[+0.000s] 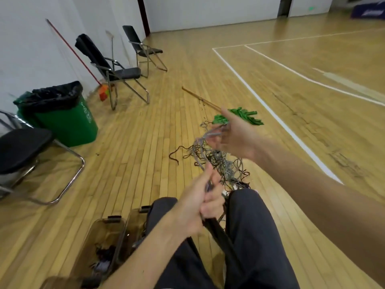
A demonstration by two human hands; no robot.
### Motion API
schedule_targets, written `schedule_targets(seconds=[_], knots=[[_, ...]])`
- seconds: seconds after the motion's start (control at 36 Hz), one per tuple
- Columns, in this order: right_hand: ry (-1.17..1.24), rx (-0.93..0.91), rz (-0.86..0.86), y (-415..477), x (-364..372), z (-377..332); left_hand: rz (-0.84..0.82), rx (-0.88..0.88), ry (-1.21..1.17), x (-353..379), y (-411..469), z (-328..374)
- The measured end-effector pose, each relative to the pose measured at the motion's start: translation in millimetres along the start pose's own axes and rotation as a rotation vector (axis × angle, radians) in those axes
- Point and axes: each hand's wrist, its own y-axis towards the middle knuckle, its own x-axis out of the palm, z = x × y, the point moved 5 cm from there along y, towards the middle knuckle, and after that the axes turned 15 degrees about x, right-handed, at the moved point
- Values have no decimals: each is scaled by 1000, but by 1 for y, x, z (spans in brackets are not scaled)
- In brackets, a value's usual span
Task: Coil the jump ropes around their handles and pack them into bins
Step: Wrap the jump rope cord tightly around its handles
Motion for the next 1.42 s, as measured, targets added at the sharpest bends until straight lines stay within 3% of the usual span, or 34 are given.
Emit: schedule_targets(seconds=[0.08,0.14,0.19,0.33,0.42,0.53,0.58,0.67,0.75,0.86,1.08,1.17,1.42], knots=[[-214,167,-204,-6,13,61,142,75,-298,-12,21,22],[-233,277,-455,-18,20,97,220,119,-373,-18,36,33],[-243,335,-597,-32,20,116,300,155,-364,-25,49,39],[-365,246,-423,-41,10,118,448,104,-176,-45,67,31],[-248,233,-403,-37,6,115,342,-28,75,-50,68,19],[-114,215,-370,-29,-3,107,86,-201,431,-43,58,3],[-97,207,-360,-26,-7,105,82,-124,657,-43,57,5],[-59,220,-374,-23,-9,106,264,228,925,-54,60,21],[-39,237,-388,-19,-5,109,177,506,948,-55,66,32],[-82,249,-438,-14,6,111,-41,384,840,-54,79,19],[-67,361,-375,0,-2,119,11,372,950,-76,92,15],[-172,438,-395,0,-4,124,10,380,959,-79,99,18],[-237,461,-380,2,-8,131,-10,371,1025,-74,106,17]])
